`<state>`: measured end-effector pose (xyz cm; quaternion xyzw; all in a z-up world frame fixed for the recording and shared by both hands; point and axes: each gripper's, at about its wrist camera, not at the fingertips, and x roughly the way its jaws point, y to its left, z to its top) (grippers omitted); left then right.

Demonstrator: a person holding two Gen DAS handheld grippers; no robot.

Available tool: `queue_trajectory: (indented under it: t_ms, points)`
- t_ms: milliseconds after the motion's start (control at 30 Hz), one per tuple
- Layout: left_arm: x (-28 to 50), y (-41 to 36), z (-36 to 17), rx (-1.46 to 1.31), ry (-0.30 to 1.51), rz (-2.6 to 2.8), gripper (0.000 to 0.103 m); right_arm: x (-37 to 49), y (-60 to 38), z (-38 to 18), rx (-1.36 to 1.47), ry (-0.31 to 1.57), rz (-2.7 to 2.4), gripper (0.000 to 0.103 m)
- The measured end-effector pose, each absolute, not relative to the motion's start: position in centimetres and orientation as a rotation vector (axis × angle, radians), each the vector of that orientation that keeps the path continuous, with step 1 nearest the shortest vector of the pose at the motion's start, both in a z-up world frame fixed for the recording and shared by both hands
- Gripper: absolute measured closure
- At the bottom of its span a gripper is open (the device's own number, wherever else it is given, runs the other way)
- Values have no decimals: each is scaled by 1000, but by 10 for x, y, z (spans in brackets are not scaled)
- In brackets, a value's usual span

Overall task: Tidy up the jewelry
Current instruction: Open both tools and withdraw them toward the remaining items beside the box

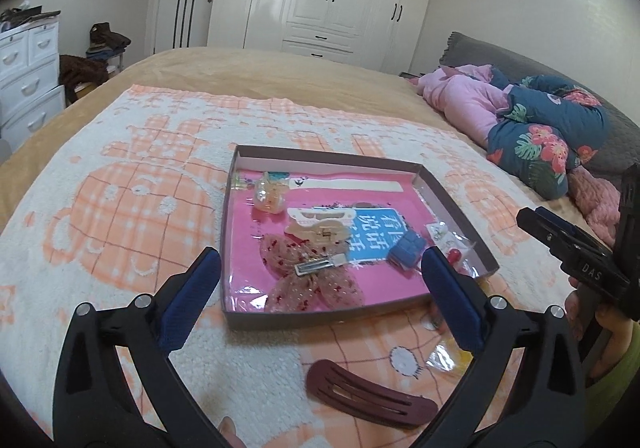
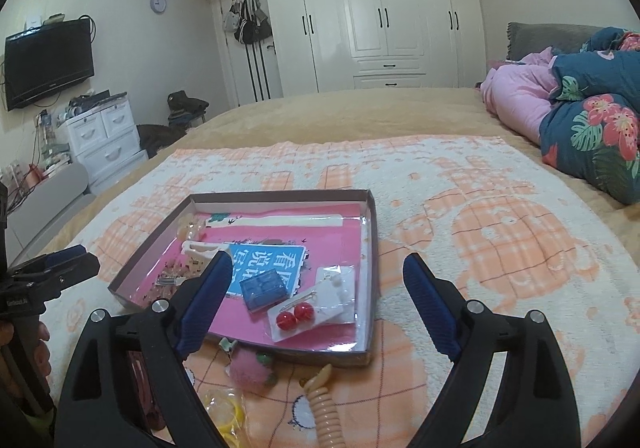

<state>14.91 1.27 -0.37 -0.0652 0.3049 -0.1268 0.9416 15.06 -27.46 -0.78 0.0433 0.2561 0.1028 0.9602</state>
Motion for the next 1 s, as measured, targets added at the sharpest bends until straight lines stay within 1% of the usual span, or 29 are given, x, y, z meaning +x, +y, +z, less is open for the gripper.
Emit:
queue_trajectory:
  t_ms: [433, 1000]
  points:
    - [130, -11, 3, -111, 615, -312, 11, 124, -290, -3, 68, 504, 202, 18]
    - [112, -35, -11, -63, 672, -350, 11, 90, -302, -19, 22, 545, 217, 18]
